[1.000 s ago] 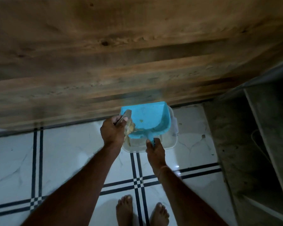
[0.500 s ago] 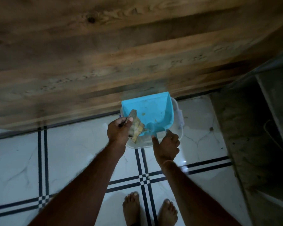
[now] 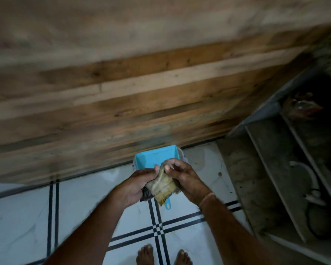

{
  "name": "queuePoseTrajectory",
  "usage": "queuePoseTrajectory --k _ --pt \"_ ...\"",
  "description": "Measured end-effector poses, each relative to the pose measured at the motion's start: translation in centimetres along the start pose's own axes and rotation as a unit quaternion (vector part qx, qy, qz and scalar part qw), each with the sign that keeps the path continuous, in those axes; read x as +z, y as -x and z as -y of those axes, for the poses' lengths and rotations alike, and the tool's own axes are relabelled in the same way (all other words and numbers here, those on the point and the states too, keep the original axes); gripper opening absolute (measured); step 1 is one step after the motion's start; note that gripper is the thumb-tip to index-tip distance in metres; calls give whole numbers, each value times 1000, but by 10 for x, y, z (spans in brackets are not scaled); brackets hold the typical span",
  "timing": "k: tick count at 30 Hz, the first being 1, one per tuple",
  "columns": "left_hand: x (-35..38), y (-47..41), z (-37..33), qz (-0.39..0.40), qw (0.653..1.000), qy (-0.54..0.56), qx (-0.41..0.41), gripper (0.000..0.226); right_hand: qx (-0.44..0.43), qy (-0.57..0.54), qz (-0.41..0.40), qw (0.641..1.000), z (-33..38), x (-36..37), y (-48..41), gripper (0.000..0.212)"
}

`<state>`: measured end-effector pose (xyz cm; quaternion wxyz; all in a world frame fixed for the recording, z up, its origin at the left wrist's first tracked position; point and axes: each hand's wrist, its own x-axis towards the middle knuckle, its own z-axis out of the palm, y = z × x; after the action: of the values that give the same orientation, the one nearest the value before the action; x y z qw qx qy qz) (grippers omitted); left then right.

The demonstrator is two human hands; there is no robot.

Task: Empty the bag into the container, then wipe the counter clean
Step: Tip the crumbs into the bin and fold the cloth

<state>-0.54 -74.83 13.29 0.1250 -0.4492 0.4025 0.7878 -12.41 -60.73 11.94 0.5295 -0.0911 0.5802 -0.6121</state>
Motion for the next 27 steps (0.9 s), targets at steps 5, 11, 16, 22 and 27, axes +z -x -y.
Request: queuePoseTrajectory --k 5,11,16,22,27 --pt "64 103 -52 30 997 -34 63 63 -24 -42 -122 991 93 27 88 17" --pt "155 225 -101 -25 968 -147 204 24 -73 -104 -212 969 199 50 221 44" --pt "238 285 -127 4 952 -168 254 21 -133 -125 -244 953 254 44 305 42" --pt "351 305 -138 82 929 -216 288 31 -228 -160 -299 913 283 -19 379 40" --pt "445 284 -116 129 915 -264 275 46 -258 -174 -440 843 288 -92 419 34"
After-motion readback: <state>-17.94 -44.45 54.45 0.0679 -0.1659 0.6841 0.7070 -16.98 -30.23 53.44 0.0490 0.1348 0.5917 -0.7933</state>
